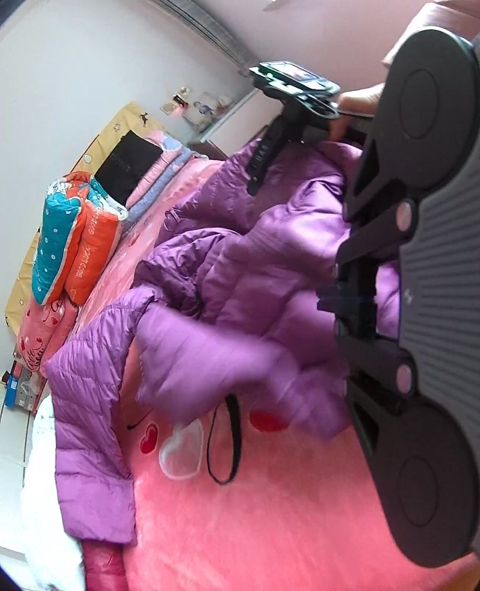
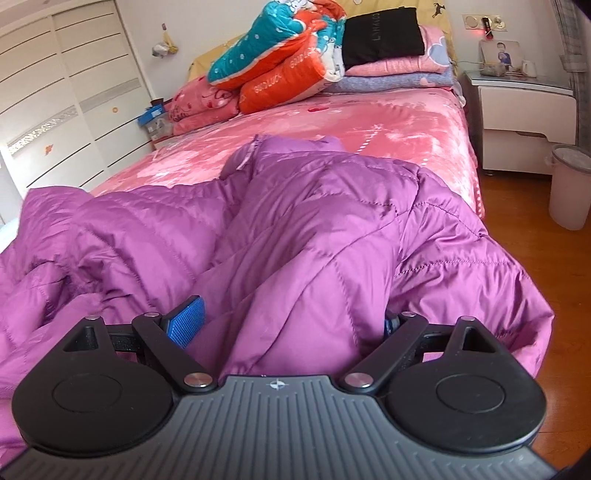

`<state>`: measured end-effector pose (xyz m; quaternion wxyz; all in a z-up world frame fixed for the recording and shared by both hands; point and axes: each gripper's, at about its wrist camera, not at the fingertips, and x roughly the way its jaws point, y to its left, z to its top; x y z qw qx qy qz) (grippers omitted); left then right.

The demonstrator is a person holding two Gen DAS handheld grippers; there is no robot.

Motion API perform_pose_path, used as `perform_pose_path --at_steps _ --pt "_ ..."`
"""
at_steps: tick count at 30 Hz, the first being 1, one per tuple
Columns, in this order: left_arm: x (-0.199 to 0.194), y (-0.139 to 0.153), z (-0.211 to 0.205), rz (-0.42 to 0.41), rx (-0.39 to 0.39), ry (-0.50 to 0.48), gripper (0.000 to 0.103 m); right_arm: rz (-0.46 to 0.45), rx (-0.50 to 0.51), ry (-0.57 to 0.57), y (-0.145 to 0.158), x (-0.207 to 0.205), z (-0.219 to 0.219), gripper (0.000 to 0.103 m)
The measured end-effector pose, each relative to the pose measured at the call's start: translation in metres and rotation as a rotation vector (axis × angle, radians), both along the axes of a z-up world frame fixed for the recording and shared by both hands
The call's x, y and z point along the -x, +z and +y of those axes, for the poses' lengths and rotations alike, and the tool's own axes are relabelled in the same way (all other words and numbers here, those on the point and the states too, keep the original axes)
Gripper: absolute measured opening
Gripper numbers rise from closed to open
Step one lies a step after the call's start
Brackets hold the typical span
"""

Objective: Fold large clothes

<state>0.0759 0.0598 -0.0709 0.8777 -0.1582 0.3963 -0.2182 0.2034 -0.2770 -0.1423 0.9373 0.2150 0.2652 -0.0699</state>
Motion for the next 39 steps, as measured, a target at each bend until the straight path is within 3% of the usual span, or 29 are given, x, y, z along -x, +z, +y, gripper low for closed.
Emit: perform_pose_path --at_steps 9,12,14,17,19,20,23,29,35,39 --pt "-0.004 0.048 0.002 -0.154 -0.123 -0.002 0.000 -0.012 -0.076 -0.001 0.007 0.034 -0.004 0.103" --pt "-0.026 0.062 -0.003 -0.189 -0.162 0.029 0.015 -0.022 -0.116 -0.016 0.008 0.043 -0.008 0.103" --pt "-0.045 0.065 -0.005 -0.198 -0.182 0.038 0.041 -0.031 -0.134 -0.027 0.009 0.051 -0.009 0.103" --pt "-0.082 0.063 -0.014 -0.189 -0.216 0.031 0.052 -0.043 -0.141 -0.027 0.008 0.055 -0.013 0.103" --pt "-0.104 0.060 -0.014 -0.159 -0.193 0.039 0.066 -0.044 -0.129 -0.032 0.006 0.055 -0.015 0.103" --pt "-0.119 0.058 -0.015 -0.147 -0.171 0.049 0.068 -0.046 -0.126 -0.033 0.006 0.052 -0.011 0.103" --pt "-0.152 0.052 -0.020 -0.135 -0.102 0.059 0.071 -0.055 -0.102 -0.034 0.005 0.050 -0.011 0.103" --pt "-0.218 0.019 -0.027 -0.047 0.136 0.141 0.073 -0.070 0.009 0.013 0.007 0.031 -0.002 0.103" --pt "-0.263 -0.015 -0.035 -0.015 0.216 0.214 0.076 -0.073 0.065 0.072 0.005 0.017 0.000 0.103" --pt "-0.285 -0.022 -0.050 -0.020 0.204 0.216 0.075 -0.063 0.043 0.057 0.002 0.009 -0.012 0.103"
